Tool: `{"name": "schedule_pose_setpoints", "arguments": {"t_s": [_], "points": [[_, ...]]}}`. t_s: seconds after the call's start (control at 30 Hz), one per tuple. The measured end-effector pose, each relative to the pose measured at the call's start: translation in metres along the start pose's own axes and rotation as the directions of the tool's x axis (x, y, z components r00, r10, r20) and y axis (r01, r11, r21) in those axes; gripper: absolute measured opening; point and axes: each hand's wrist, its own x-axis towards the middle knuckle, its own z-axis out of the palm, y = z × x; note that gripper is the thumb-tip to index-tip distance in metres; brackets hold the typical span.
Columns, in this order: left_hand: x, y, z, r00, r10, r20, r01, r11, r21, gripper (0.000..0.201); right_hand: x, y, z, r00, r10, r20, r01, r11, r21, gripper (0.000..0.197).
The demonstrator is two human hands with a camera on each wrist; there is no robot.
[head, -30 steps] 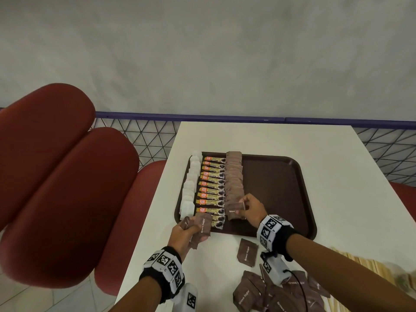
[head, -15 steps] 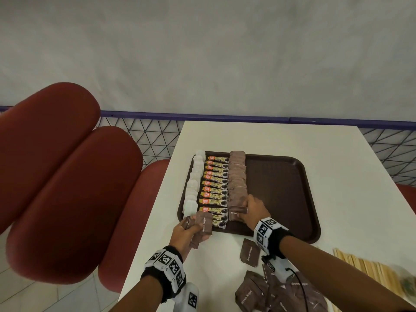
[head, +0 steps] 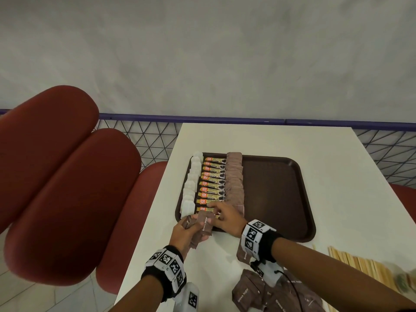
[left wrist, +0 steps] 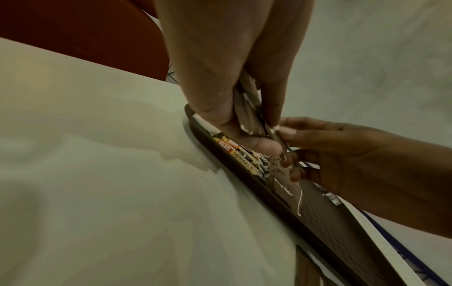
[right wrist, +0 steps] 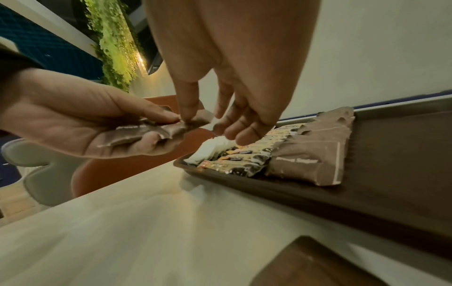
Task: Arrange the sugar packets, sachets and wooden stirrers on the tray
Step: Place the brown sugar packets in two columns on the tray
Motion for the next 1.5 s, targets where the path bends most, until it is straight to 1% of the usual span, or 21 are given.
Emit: {"name": "schedule_pose_setpoints", "arguments": {"t_s": [0.07,0.1,0.2,0.27,0.33,0.37,0.4,0.43,0.47,0.53,0.57,0.67,0.83,0.9,1.0,1.03,1.1,1.2,1.33,1.43,1.5], "points": [[-0.001,0.000,0.000,1.000,-0.003,0.016,0.003,1.000,0.008,0.024,0.000,-0.003,0.004,0.998,-0.015,0.064,0.011,0.998,0.064,0.044],[-0.002,-0.001,-0.001,1.000,-0.002,0.021,0.002,1.000,0.014,0.023,0.001,-0.004,0.005,0.997,-0.021,0.072,0.015,0.997,0.075,0.042],[-0.002,-0.002,-0.005,1.000,-0.005,0.006,0.005,1.000,0.008,0.027,0.002,-0.003,-0.001,0.999,0.030,0.036,-0.031,0.999,0.036,0.027],[0.000,-0.003,-0.009,1.000,-0.012,-0.017,0.012,0.999,-0.038,0.032,0.003,0.000,-0.008,0.994,0.085,-0.074,-0.086,0.996,-0.004,0.017],[0.002,-0.003,-0.012,0.999,-0.028,-0.034,0.025,0.997,-0.077,0.032,0.002,0.004,-0.018,0.967,0.129,-0.222,-0.139,0.990,-0.032,0.010],[0.002,-0.003,-0.013,0.999,-0.033,-0.039,0.029,0.996,-0.083,0.030,0.001,0.006,-0.023,0.948,0.142,-0.284,-0.175,0.980,-0.094,0.010],[0.003,-0.003,-0.014,0.998,-0.037,-0.045,0.033,0.996,-0.081,0.028,0.000,0.009,-0.029,0.934,0.159,-0.318,-0.220,0.962,-0.164,0.013],[0.003,-0.003,-0.015,0.998,-0.041,-0.052,0.037,0.996,-0.076,0.028,-0.002,0.013,-0.034,0.924,0.182,-0.336,-0.256,0.948,-0.191,0.017],[0.004,-0.003,-0.016,0.997,-0.046,-0.057,0.042,0.997,-0.070,0.030,-0.004,0.016,-0.039,0.916,0.208,-0.343,-0.275,0.948,-0.158,0.017],[0.005,-0.004,-0.016,0.997,-0.054,-0.060,0.050,0.997,-0.063,0.034,-0.009,0.020,-0.044,0.901,0.253,-0.351,-0.264,0.964,0.018,0.008],[0.005,-0.004,-0.015,0.997,-0.057,-0.056,0.053,0.997,-0.058,0.035,-0.011,0.024,-0.045,0.894,0.280,-0.351,-0.270,0.960,0.079,0.011],[0.003,-0.002,-0.011,0.997,-0.052,-0.049,0.050,0.998,-0.034,0.030,-0.016,0.031,-0.046,0.877,0.345,-0.334,-0.331,0.938,0.100,0.017],[0.001,0.001,-0.007,0.998,-0.043,-0.041,0.044,0.999,0.009,0.026,-0.020,0.038,-0.040,0.886,0.402,-0.230,-0.398,0.915,0.064,0.010],[0.001,0.002,-0.007,0.998,-0.045,-0.043,0.046,0.998,0.037,0.025,-0.020,0.037,-0.037,0.888,0.408,-0.212,-0.414,0.910,0.018,0.009],[0.002,0.002,-0.008,0.998,-0.044,-0.041,0.046,0.997,0.056,0.026,-0.016,0.040,-0.033,0.881,0.419,-0.219,-0.441,0.896,-0.059,0.023],[0.002,0.001,-0.009,0.998,-0.048,-0.037,0.050,0.997,0.056,0.027,-0.015,0.040,-0.031,0.879,0.418,-0.229,-0.449,0.888,-0.103,0.024],[0.003,0.001,-0.010,0.998,-0.059,-0.025,0.060,0.997,0.044,0.029,-0.014,0.036,-0.031,0.874,0.420,-0.245,-0.468,0.863,-0.188,0.012],[0.004,0.001,-0.011,0.997,-0.076,-0.001,0.076,0.997,0.018,0.033,-0.013,0.034,-0.031,0.880,0.396,-0.263,-0.462,0.844,-0.274,0.027],[0.004,0.002,-0.011,0.996,-0.086,0.014,0.086,0.996,-0.014,0.036,-0.010,0.038,-0.028,0.891,0.340,-0.302,-0.434,0.832,-0.345,0.033],[0.004,0.002,-0.010,0.996,-0.084,0.017,0.084,0.996,-0.019,0.038,-0.011,0.038,-0.027,0.884,0.316,-0.344,-0.431,0.834,-0.343,0.039],[0.003,0.002,-0.009,0.997,-0.078,0.022,0.078,0.997,-0.015,0.039,-0.013,0.035,-0.028,0.882,0.272,-0.386,-0.412,0.842,-0.349,0.043]]}}
